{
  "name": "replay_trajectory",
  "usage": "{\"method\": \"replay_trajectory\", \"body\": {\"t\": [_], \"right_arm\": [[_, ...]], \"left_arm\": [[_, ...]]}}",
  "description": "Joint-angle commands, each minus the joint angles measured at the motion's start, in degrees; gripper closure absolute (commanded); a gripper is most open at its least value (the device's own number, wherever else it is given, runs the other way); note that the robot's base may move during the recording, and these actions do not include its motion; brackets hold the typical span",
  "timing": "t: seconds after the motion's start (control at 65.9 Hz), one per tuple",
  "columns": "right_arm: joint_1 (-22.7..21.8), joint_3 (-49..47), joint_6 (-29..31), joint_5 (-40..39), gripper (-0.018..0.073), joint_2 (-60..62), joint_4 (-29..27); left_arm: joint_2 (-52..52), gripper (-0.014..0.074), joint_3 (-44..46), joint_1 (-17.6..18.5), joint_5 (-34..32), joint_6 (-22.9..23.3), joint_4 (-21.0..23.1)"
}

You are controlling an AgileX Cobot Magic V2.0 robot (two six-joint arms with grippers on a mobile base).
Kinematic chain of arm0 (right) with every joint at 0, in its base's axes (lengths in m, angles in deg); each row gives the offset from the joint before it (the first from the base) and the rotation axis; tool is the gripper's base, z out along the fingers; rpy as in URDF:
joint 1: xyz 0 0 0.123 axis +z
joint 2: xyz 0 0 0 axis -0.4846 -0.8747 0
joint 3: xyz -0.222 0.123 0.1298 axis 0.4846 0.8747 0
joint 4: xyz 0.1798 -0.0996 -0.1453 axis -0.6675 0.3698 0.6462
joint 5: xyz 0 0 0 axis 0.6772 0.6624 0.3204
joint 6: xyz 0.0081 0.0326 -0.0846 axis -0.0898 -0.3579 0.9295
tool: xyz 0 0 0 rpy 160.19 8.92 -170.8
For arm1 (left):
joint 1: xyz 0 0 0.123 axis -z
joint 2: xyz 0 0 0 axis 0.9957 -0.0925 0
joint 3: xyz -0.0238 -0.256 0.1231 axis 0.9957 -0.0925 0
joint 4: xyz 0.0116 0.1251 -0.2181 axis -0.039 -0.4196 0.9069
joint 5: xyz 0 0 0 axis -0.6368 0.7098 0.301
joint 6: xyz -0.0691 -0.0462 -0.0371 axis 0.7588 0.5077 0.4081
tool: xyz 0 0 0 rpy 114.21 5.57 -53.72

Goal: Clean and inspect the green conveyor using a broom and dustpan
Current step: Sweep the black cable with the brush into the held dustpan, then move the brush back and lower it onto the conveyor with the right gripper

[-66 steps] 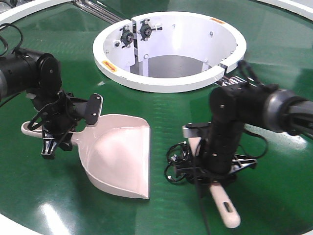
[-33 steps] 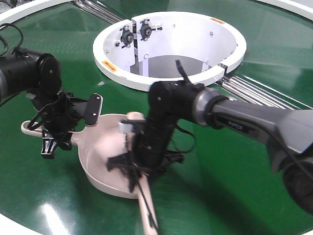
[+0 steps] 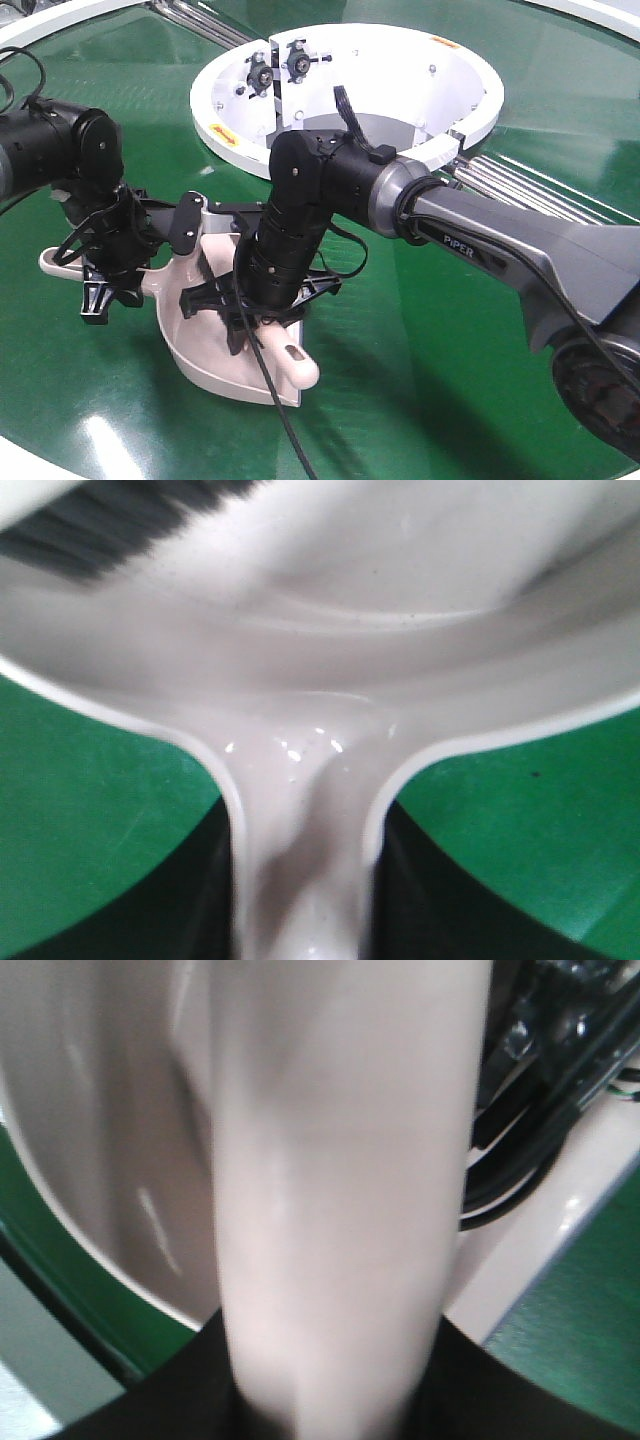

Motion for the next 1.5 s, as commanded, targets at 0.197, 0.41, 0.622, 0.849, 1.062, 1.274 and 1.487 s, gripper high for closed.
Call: {"method": "replay_trajectory", "body": {"t": [0.197, 0.41, 0.622, 0.849, 1.062, 1.274, 1.487], "right_arm": [[-2.94, -1.85, 0.42, 2.04, 0.0561, 9.91, 4.46], [-6.58, -1.85, 2.02, 2.83, 0.0561, 14.41, 5.82], [-11.07, -1.64, 3.25, 2.83, 0.0561, 18.25, 6.65], [-15.24, 3.38, 4.16, 2.76, 0.0561, 22.62, 12.07], [-21.69, 19.12, 6.20, -2.91, 0.0561, 29.37, 12.86], [-28.22, 36.32, 7.73, -11.37, 0.0561, 36.62, 12.85], [-30.25, 47.92, 9.05, -16.21, 0.0561, 37.87, 14.37]], "left_arm": [[2.81, 0.0604, 1.73, 0.37, -0.05, 0.28, 0.70], [2.81, 0.0604, 1.73, 0.37, -0.05, 0.28, 0.70], [2.81, 0.0604, 1.73, 0.37, -0.05, 0.28, 0.70], [2.81, 0.0604, 1.73, 0.37, -0.05, 0.28, 0.70], [2.81, 0.0604, 1.73, 0.37, -0.05, 0.28, 0.70], [2.81, 0.0604, 1.73, 0.37, -0.05, 0.28, 0.70], [2.81, 0.0604, 1.73, 0.37, -0.05, 0.28, 0.70]]}}
